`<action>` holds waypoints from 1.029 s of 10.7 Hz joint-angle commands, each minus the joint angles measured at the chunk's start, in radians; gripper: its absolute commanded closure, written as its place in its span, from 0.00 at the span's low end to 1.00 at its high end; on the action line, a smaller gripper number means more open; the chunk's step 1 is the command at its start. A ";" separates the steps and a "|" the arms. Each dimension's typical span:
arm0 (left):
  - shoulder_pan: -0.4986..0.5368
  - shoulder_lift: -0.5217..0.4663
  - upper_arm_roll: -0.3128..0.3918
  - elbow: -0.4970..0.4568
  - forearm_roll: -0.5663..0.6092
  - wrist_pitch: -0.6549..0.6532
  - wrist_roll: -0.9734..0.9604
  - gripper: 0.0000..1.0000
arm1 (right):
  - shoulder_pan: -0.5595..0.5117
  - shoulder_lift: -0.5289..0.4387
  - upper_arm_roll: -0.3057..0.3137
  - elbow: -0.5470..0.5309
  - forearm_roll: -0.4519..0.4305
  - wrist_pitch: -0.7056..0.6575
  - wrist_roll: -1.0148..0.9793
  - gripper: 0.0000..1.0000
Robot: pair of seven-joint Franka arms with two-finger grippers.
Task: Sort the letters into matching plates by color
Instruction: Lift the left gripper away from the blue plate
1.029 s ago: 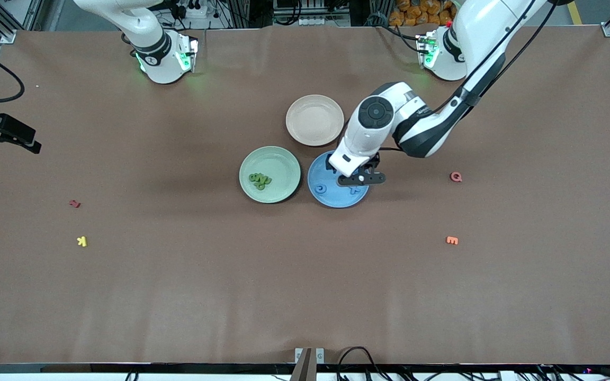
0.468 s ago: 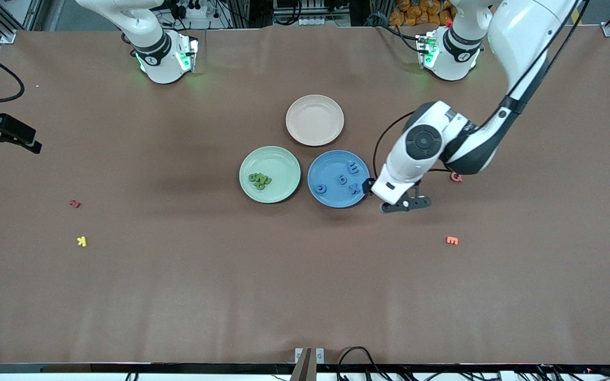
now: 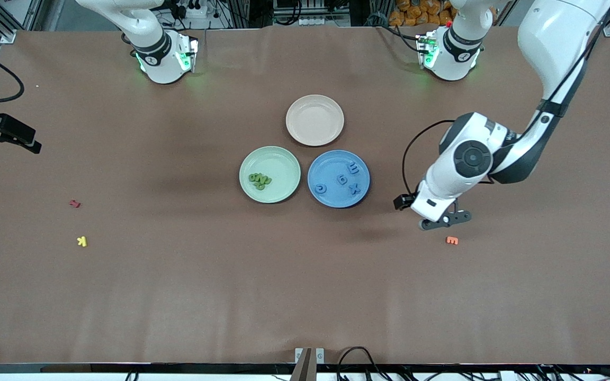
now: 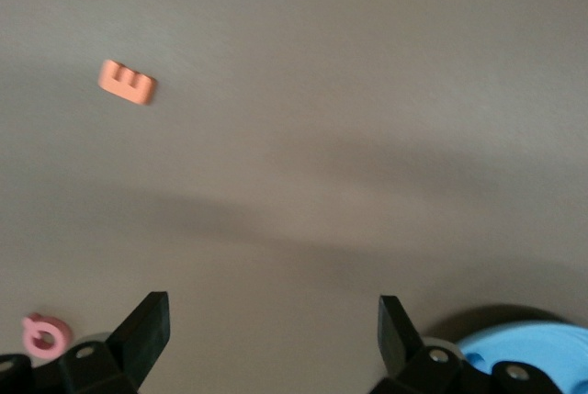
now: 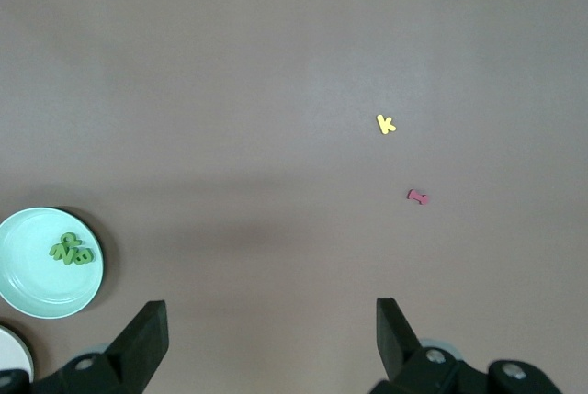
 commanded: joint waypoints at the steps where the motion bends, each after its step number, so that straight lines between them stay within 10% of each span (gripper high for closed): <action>1: 0.098 -0.032 -0.006 0.016 0.021 -0.035 0.086 0.00 | -0.032 -0.004 0.037 0.003 -0.014 -0.004 0.015 0.00; 8: 0.263 -0.045 0.001 0.096 0.024 -0.098 0.324 0.00 | -0.025 -0.001 0.037 0.003 -0.015 -0.004 0.015 0.00; 11: 0.199 -0.165 0.183 0.095 -0.079 -0.127 0.511 0.00 | -0.025 -0.001 0.037 0.003 -0.015 -0.001 0.015 0.00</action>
